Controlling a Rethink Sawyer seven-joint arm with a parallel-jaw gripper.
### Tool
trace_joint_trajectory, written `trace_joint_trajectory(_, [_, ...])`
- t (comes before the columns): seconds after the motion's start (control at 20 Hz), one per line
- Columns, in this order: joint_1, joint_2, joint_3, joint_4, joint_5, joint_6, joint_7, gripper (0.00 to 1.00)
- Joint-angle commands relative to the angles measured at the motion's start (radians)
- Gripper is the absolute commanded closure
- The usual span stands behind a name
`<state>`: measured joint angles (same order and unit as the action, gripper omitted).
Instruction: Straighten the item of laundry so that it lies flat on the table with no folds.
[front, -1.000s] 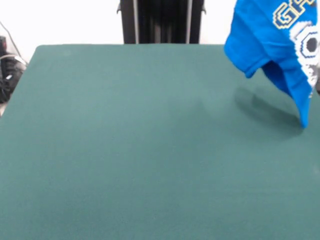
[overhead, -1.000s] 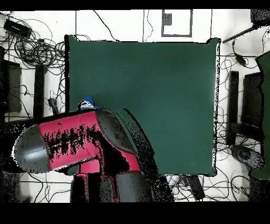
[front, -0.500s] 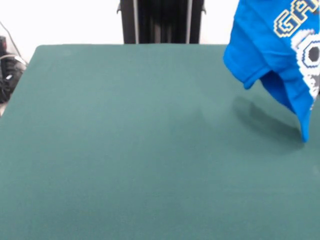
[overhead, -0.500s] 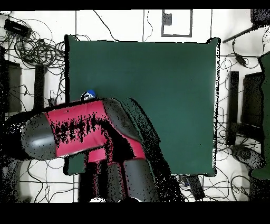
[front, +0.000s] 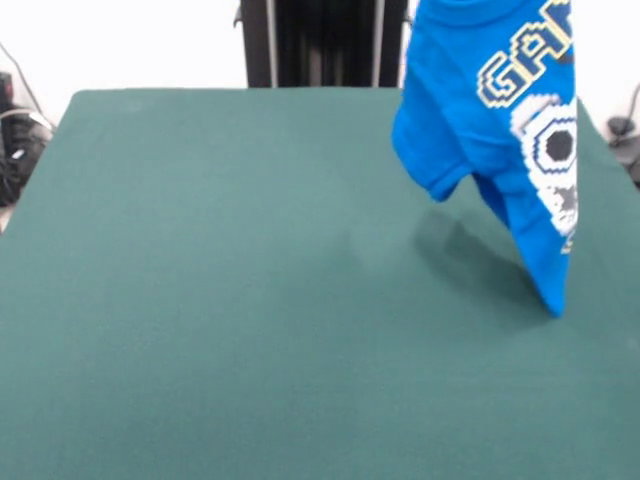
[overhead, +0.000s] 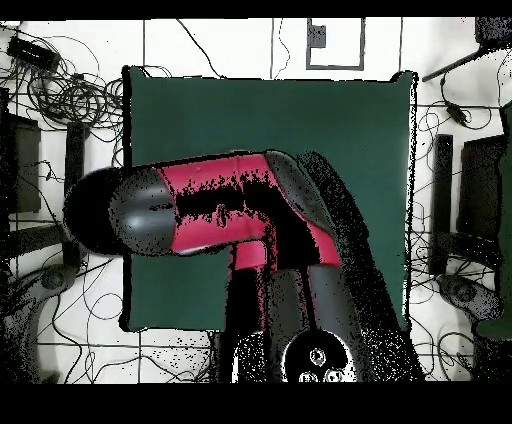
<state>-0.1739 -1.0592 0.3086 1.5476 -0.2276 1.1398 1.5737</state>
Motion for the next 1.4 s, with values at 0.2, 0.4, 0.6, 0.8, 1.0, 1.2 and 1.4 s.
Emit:
trace_joint_trajectory(0.2, [-0.043,0.102,0.129,-0.194,-0.081,0.222,-0.258,1.00])
trace_joint_trajectory(0.4, [-0.074,0.110,0.151,-0.243,-0.100,0.275,-0.315,1.00])
trace_joint_trajectory(0.6, [-0.116,0.115,0.176,-0.273,-0.121,0.303,-0.375,1.00])
trace_joint_trajectory(0.8, [-0.165,0.123,0.200,-0.298,-0.144,0.317,-0.441,1.00])
trace_joint_trajectory(1.0, [-0.224,0.130,0.216,-0.302,-0.152,0.303,-0.509,1.00])
trace_joint_trajectory(1.2, [-0.285,0.126,0.230,-0.280,-0.150,0.282,-0.561,1.00])
trace_joint_trajectory(1.4, [-0.336,0.111,0.237,-0.261,-0.151,0.268,-0.605,1.00])
